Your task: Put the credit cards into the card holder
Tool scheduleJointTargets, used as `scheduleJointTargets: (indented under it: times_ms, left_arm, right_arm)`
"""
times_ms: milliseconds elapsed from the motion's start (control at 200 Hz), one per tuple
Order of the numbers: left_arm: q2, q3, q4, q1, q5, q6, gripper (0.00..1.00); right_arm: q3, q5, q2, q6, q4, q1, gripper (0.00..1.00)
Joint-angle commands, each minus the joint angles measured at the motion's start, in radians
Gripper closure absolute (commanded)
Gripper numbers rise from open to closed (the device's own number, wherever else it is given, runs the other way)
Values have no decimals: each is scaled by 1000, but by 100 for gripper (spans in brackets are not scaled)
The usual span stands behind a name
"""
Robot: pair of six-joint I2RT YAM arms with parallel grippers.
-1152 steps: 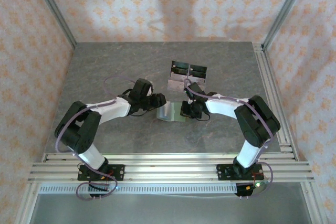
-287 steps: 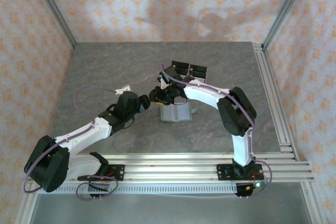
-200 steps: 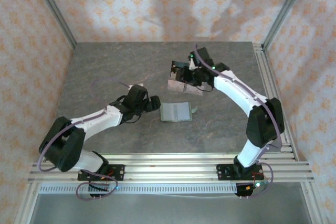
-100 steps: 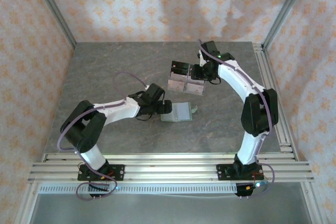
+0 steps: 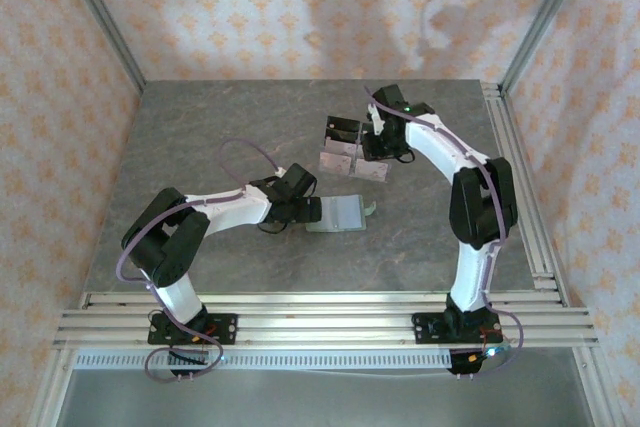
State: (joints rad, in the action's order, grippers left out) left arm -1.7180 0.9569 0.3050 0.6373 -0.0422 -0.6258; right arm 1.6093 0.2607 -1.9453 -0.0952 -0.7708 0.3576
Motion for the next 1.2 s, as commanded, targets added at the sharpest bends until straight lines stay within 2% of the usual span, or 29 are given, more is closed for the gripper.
scheduleJointTargets:
  times_ms: [0, 375, 796, 1196]
  left_arm:
    - [-5, 21, 62, 2, 53, 15, 5]
    - [0, 13, 51, 2, 48, 14, 5]
    - [-8, 15, 34, 3, 40, 14, 5]
    - [-18, 14, 23, 2, 34, 8, 5]
  right_arm:
    - [3, -38, -32, -33, 12, 25, 62]
    - [0, -134, -55, -57, 20, 53, 63]
    - [16, -167, -104, -90, 2, 64, 64]
    - [-37, -102, -59, -90, -25, 102, 77]
